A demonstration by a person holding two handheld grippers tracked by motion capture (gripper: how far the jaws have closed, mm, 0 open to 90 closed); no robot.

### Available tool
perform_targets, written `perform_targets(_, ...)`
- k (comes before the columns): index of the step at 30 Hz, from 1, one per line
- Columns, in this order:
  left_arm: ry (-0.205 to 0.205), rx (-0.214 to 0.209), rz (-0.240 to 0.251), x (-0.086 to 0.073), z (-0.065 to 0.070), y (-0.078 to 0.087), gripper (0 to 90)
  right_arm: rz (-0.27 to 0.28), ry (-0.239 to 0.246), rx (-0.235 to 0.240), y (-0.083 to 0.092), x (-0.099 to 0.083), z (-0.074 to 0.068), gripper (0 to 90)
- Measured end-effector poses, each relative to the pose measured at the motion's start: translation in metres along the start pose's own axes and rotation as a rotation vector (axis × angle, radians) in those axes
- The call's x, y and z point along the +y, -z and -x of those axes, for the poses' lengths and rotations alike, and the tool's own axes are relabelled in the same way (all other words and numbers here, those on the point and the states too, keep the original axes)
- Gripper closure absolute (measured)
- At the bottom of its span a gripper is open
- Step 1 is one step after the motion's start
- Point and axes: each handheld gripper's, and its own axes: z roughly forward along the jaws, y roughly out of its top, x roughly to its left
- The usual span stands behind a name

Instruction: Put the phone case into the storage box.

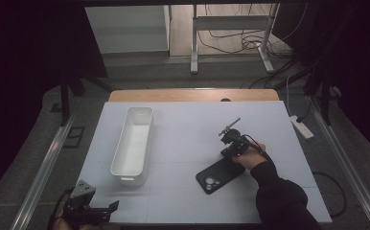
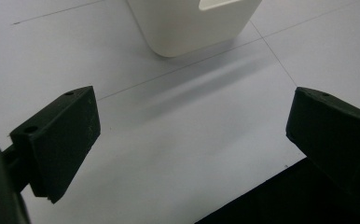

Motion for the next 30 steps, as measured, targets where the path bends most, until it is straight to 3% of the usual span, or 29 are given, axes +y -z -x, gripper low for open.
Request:
perform_targets(13, 0.000, 0.004, -0.005, 0.000, 0.000, -0.001, 3.6, 0.004, -0.040, 0.006, 0.018, -0.039, 0.006, 89.5)
perform_targets(30, -0.003, 0.005, -0.008, 0.001, 0.001, -0.001, 3.7, 0.018, -0.027, 0.036, 0.036, -0.083, -0.015, 88.1)
